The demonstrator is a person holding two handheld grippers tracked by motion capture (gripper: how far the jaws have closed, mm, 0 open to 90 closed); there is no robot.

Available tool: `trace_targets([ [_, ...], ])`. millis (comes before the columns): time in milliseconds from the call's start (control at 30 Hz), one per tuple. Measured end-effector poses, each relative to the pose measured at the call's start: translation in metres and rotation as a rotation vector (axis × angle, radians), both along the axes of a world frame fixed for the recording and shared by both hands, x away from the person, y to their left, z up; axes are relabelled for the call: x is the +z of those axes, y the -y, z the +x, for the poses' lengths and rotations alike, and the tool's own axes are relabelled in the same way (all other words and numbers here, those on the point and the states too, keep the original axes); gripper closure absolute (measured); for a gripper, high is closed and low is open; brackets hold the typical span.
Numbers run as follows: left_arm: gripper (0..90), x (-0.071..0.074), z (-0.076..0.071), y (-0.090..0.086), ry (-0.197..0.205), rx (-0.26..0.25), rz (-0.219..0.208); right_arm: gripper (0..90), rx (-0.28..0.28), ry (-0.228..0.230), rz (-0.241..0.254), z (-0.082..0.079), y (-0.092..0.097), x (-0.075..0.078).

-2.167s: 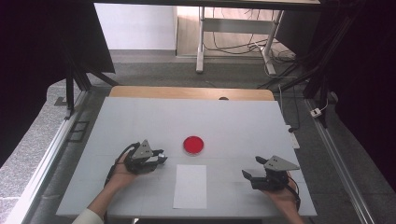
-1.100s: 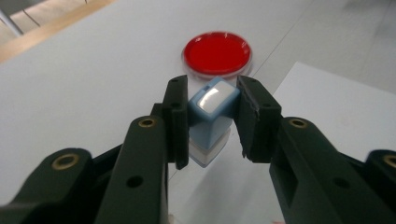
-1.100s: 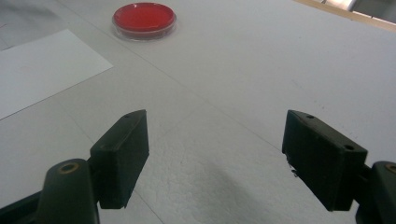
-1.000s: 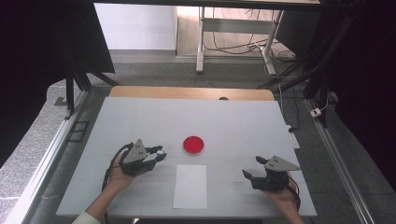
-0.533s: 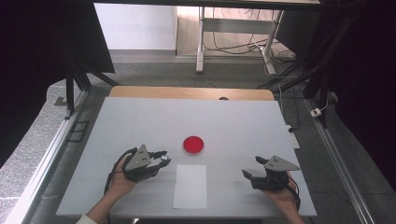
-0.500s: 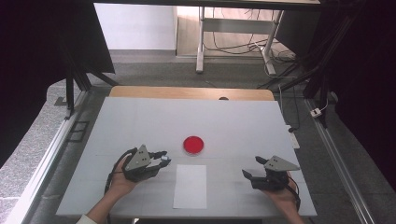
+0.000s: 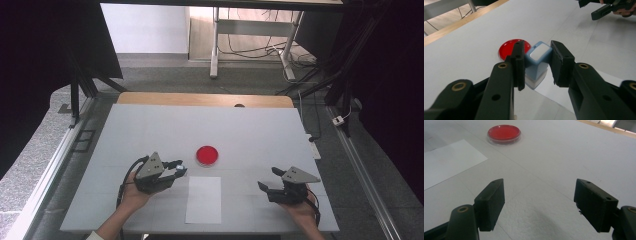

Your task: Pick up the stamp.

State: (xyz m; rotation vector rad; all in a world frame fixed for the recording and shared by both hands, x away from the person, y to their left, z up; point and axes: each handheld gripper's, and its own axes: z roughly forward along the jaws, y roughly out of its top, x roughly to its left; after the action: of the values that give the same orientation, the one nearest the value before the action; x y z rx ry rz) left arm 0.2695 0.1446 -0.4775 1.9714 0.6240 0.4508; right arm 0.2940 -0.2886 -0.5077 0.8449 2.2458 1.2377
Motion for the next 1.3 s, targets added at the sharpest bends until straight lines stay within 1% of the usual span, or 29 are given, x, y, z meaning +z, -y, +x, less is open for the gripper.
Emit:
trace_targets([
  [233, 66.3, 0.004, 0.004, 0.009, -0.015, -0.02, -0.03, 24.8, 0.027, 0.002, 0.009, -0.001, -0.008, 0.001],
  [300, 66.3, 0.006, 0.005, 0.012, -0.02, -0.022, -0.038, 24.9, 0.03, 0.004, 0.001, -0.001, -0.01, 0.001],
  [367, 66.2, 0.008, 0.006, 0.016, -0.021, -0.029, -0.044, 25.0, 0.037, 0.004, 0.011, -0.002, -0.012, 0.001],
  [400, 66.3, 0.009, 0.006, 0.017, -0.019, -0.032, -0.046, 25.1, 0.036, 0.003, 0.006, -0.002, -0.013, 0.002],
  [433, 66.2, 0.01, 0.005, 0.018, -0.018, -0.034, -0.048, 25.2, 0.042, 0.002, 0.017, -0.002, -0.014, 0.002],
  [500, 66.2, 0.012, 0.005, 0.02, -0.02, -0.037, -0.058, 25.4, 0.044, 0.002, 0.017, -0.002, -0.015, 0.002],
  [633, 66.2, 0.015, 0.007, 0.024, -0.018, -0.043, -0.067, 25.8, 0.052, 0.002, 0.025, -0.002, -0.019, 0.002],
  [800, 66.2, 0.017, 0.009, 0.028, -0.018, -0.047, -0.069, 26.0, 0.058, 0.0, 0.015, -0.003, -0.022, 0.002],
  [1033, 66.2, 0.022, 0.009, 0.035, -0.016, -0.053, -0.076, 26.1, 0.071, -0.001, 0.027, -0.004, -0.025, 0.002],
  [1300, 66.2, 0.026, 0.011, 0.039, -0.026, -0.065, -0.097, 26.2, 0.077, -0.001, 0.02, -0.004, -0.028, 0.002],
])
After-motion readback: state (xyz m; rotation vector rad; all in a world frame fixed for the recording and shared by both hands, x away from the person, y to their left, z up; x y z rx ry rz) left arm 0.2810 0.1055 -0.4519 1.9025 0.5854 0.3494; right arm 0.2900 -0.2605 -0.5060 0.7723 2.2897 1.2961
